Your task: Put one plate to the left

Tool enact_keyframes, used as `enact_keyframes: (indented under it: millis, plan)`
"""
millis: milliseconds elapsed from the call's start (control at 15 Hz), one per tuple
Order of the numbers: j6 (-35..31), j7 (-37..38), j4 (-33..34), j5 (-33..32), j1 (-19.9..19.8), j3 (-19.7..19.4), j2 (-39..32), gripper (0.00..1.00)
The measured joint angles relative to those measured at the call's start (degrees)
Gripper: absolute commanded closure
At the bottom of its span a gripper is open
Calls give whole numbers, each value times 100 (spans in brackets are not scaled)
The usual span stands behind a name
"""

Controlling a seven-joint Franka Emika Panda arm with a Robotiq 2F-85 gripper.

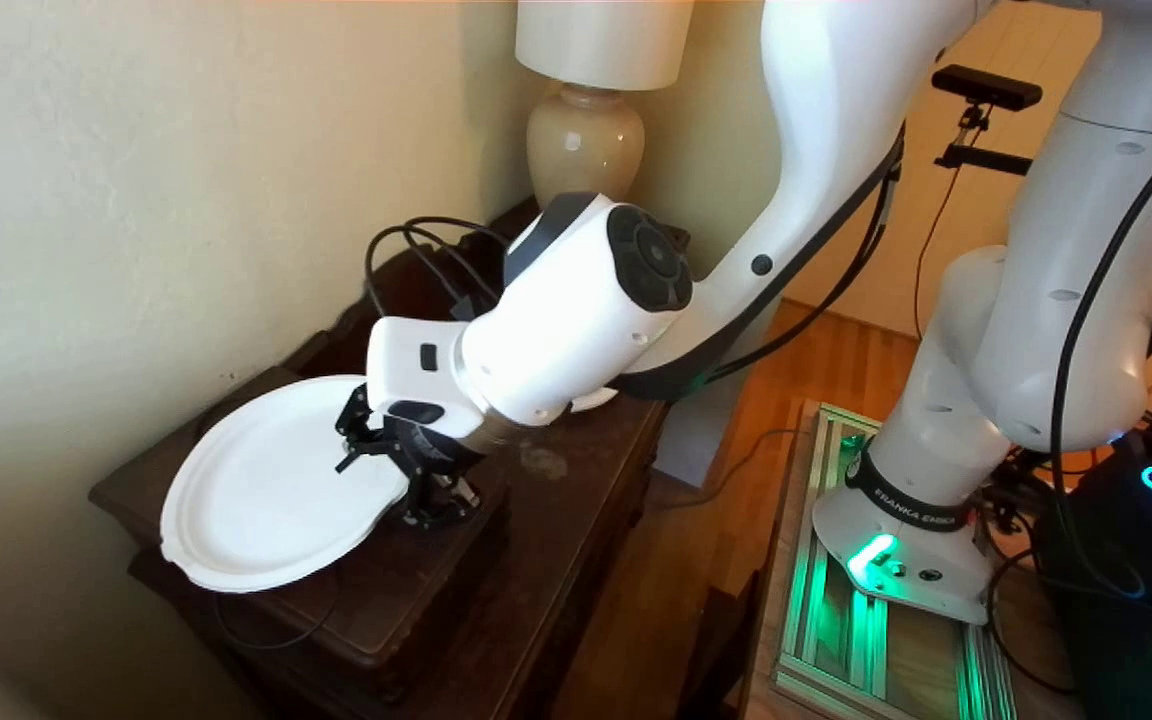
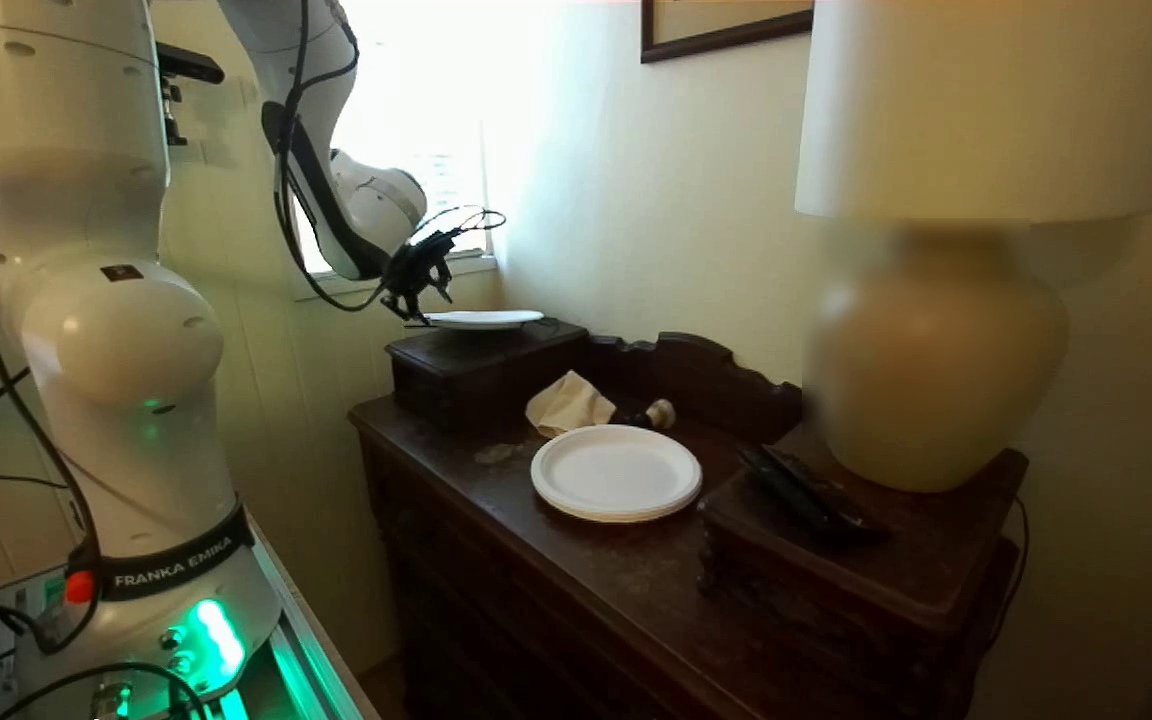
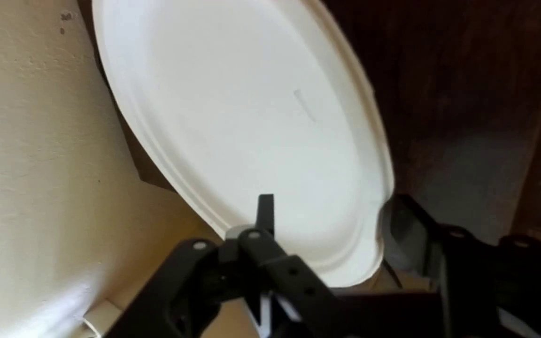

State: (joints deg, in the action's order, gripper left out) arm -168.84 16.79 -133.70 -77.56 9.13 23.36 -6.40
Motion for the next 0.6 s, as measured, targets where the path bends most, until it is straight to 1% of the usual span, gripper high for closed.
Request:
enact_keyframes:
  millis: [133,267,600]
  plan:
    - [-17,-13,-1,297,3,36,181,0]
    - [-63,-63,-17,803,9,96,348,0]
    - [47,-156,-169,3013,468,-7,736,0]
